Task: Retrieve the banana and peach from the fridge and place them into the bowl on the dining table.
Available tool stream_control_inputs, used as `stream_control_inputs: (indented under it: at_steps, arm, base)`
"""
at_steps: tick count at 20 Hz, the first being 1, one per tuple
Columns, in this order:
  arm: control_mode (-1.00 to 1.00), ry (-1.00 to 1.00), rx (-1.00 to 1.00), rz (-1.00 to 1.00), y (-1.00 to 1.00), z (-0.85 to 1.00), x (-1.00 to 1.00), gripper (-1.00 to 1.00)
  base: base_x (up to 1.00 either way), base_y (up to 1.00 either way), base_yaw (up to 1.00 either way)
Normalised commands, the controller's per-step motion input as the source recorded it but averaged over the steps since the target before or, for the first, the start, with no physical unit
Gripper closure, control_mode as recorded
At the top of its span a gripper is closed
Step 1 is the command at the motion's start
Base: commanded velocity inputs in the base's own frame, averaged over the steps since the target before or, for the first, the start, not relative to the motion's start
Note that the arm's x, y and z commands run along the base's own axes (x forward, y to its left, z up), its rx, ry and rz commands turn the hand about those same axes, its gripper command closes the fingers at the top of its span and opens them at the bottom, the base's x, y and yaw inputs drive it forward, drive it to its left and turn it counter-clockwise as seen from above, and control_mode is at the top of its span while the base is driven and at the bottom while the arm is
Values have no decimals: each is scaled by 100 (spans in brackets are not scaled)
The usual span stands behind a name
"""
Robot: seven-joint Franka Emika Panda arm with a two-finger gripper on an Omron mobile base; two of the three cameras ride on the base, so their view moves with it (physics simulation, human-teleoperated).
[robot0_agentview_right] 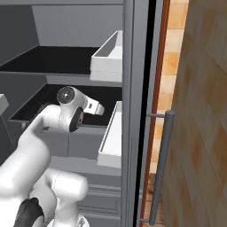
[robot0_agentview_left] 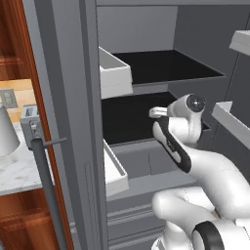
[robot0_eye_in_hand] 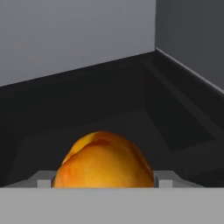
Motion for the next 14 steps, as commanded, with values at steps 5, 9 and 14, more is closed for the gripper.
stream_control_inputs:
  at_steps: [5,9,14]
  arm:
    - [-100,19,1,4,-3,94,-100,100]
    - [-100,15,0,9,0,33,-100,100]
    - [-100,2,0,9,1,0,-100,100]
  base:
    - [0,0,0]
    - [0,0,0]
    - [0,0,0]
